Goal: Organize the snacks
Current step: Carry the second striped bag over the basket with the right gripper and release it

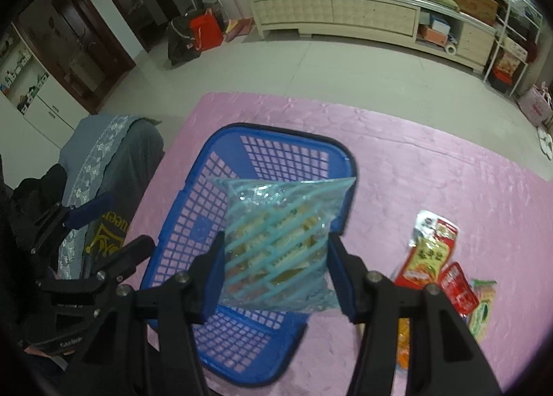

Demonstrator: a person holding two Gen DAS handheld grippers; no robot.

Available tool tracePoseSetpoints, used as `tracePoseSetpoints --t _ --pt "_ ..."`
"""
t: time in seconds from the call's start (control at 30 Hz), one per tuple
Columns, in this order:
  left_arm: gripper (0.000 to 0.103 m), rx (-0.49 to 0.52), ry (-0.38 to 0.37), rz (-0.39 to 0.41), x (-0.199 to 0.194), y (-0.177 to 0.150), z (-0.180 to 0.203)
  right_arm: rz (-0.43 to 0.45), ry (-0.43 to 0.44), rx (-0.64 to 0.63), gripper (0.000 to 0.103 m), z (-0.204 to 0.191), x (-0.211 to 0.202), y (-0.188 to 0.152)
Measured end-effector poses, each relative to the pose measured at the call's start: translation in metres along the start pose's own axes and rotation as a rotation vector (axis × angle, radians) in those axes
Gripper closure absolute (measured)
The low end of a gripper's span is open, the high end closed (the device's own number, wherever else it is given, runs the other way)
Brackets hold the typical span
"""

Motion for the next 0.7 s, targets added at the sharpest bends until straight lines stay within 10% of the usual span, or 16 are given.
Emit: tracePoseSetpoints --t 0.47,0.7 --pt "0.031 -0.017 -0.019 -0.03 0.031 0.008 -0.011 -0.033 -0.099 -0.027 0.041 0.006 0.043 0.021" --pt "0.031 -0.02 -0.033 -0.029 0.031 0.003 0.0 0.039 -0.149 -0.045 0.015 0.019 0.023 0.016"
Point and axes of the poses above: each gripper's, at about its wrist camera, not at the fingertips, and x roughly the way its jaws point, z to its right, y to its top, the point moved 7 cm from there along x, roughly the way its jaws point, and after that the axes turned 2 degrees about -y, right-handed, at the moved point
